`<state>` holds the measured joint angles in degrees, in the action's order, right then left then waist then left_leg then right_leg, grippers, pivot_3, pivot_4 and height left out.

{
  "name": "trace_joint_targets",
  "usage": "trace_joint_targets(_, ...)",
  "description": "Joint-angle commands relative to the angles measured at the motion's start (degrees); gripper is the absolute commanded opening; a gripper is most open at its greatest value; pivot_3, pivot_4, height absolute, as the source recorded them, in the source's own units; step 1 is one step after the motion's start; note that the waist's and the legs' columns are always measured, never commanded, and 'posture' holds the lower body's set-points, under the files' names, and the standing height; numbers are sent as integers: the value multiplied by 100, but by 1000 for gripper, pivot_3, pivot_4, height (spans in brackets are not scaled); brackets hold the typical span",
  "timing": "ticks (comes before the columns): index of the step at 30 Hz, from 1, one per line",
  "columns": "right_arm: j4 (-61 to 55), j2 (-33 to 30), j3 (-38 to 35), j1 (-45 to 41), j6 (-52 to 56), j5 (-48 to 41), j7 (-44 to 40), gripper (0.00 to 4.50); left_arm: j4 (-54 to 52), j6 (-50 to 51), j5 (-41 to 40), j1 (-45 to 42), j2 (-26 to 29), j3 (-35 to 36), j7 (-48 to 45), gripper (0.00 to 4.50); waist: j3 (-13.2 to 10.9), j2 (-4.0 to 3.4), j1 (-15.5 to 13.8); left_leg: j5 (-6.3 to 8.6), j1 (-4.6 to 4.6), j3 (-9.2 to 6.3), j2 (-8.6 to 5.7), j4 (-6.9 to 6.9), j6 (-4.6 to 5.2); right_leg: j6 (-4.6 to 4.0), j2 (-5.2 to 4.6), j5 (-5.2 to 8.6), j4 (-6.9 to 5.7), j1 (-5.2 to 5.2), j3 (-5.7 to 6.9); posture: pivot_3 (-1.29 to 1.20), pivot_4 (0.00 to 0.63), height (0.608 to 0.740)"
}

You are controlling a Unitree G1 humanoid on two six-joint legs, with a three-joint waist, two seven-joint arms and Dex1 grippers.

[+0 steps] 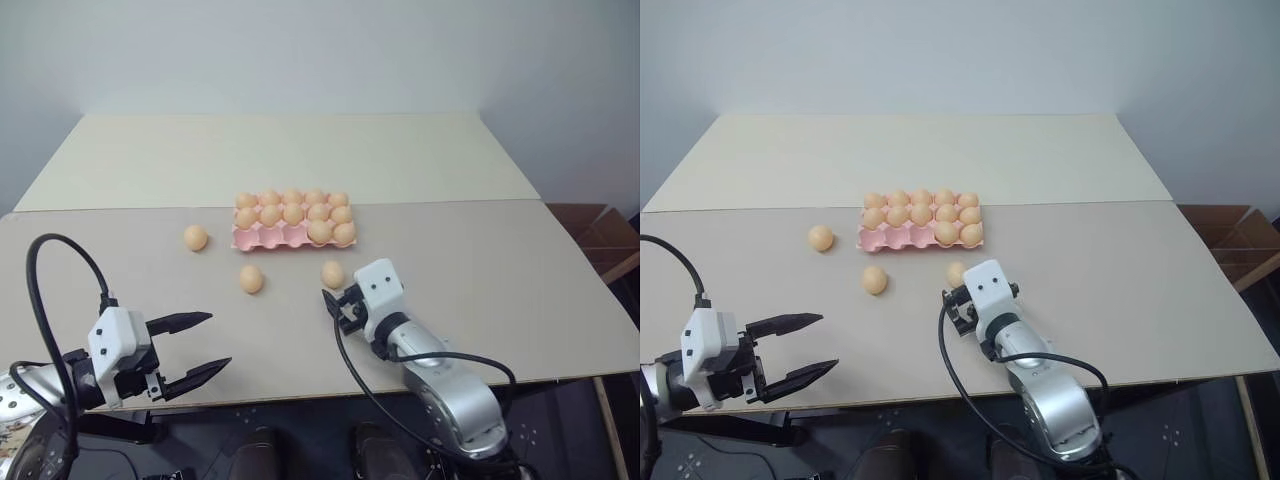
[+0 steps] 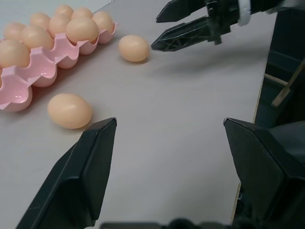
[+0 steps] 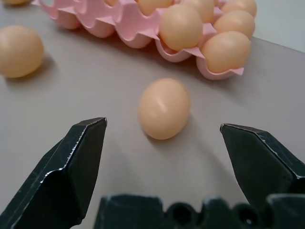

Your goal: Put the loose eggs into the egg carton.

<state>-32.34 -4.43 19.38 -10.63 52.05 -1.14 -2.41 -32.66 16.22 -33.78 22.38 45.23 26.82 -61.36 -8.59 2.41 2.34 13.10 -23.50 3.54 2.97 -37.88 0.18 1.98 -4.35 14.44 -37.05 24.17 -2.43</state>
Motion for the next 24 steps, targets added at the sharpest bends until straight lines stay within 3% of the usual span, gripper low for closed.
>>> trace_joint_targets(1,-14,300,-151,-133,196,-67,81,4469,23,-149,-1,-27,8,10,-68,3883,0,0,-1,0,0,0,0,0,0,0,0,0,0,0,0,0,150,740)
trace_joint_targets(24,1451,1010,-353,-662,-396,122,361,4469,253,-243,145,-274,69,-83,-201,3883,-1,-2,16,0,-1,-2,2,0,0,2,2,-1,-2,1,2,0,150,740)
